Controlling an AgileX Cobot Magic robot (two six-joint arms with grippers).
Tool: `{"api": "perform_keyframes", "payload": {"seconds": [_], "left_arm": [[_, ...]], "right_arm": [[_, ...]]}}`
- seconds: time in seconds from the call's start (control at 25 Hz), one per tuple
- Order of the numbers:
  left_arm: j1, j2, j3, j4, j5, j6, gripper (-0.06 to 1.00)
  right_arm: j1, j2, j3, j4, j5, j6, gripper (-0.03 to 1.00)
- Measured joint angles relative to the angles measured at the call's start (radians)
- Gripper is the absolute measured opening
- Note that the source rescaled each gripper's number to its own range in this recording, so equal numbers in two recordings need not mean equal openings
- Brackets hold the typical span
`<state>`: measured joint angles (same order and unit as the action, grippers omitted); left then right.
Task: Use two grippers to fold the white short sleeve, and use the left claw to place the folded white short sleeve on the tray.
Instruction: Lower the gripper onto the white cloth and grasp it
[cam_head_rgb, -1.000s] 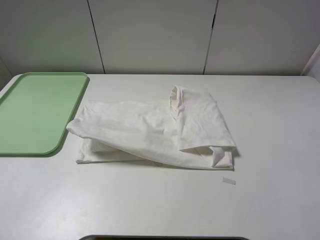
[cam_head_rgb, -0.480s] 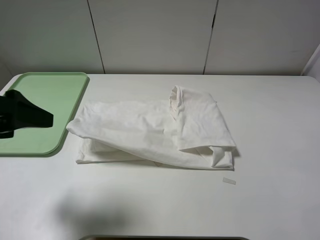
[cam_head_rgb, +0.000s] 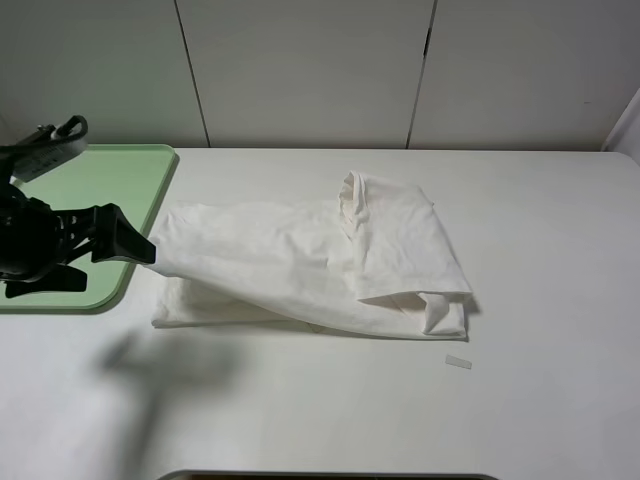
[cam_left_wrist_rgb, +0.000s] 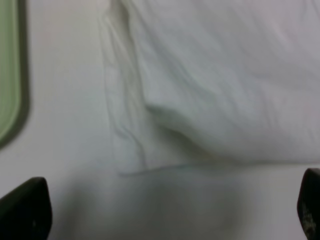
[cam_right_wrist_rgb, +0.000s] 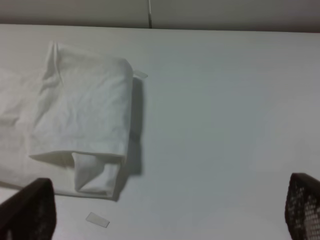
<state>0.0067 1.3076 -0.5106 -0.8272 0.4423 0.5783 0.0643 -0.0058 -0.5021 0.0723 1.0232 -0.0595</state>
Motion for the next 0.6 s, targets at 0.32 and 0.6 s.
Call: {"api": "perform_keyframes", "payload": {"seconds": [0.32, 0.6], "left_arm": [[0.0, 0.182, -0.002, -0.216, -0.137, 0.216, 0.98], [0.0, 0.301, -0.004, -0.353, -0.142, 0.326, 0.98]], "right_arm": [[0.0, 0.0, 0.0, 0.0, 0.0, 0.0, 1.0], [0.0, 0.0, 0.0, 0.0, 0.0, 0.0, 1.0]]}}
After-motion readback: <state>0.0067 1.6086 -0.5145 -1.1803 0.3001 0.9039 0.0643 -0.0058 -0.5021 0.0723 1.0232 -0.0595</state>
